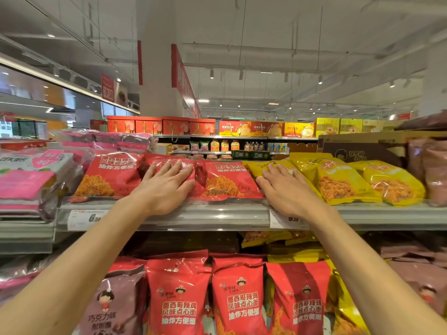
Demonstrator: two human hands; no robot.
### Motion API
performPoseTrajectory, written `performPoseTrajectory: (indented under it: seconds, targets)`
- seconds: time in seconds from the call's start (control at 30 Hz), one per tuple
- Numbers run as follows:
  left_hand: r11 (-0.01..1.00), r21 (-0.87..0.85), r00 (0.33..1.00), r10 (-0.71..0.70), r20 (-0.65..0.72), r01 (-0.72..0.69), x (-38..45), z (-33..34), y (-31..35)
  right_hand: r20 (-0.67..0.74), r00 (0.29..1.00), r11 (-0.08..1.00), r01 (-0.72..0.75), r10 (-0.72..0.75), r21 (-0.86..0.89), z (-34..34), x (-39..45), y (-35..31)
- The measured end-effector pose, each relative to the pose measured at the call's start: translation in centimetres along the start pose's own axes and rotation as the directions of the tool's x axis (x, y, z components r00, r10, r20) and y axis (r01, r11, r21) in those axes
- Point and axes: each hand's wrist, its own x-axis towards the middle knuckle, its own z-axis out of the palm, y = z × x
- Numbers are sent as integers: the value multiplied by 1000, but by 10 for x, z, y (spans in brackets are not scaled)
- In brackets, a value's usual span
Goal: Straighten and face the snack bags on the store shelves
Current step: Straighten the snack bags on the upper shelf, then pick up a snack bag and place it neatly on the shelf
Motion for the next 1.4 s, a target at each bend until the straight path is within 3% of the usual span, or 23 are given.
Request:
performPoseTrajectory:
  seconds: [0.13,0.23,0.37,0.53,0.67,0.87,1.03,1.23,1.4]
  targets:
    - [993,-99,959,30,-281,-60,-16,-3,7,-174,985,997,22,-9,77,0,-12,-4]
    - [925,-337,881,-2,-473,-178,-33,-9,12,-316,948,960,68,22,271,-4,-28,-7]
    - [754,-596,851,-96,-516,-276,-62,-12,9,-445,890,860,146,102,489,-4,-55,-16]
    - [631,-706,796,-225,-563,-321,-109,5,1,-467,859,733,178,210,657,14,-95,-31]
    - [557,-790,807,-327,-492,-256,-147,35,-5,-411,870,632,160,273,758,40,-126,-37]
    - [455,-885,830,-453,-326,-99,-200,103,-5,-107,964,424,-7,244,905,114,-175,-43]
    - [361,-928,788,-596,-154,91,-253,156,-4,91,963,277,-162,252,947,179,-215,-41]
    - [253,-950,739,-673,-35,185,-289,180,-9,225,941,211,-281,252,936,217,-232,-49]
    - [213,-956,739,-674,8,204,-290,182,-28,240,931,224,-306,276,925,220,-231,-71]
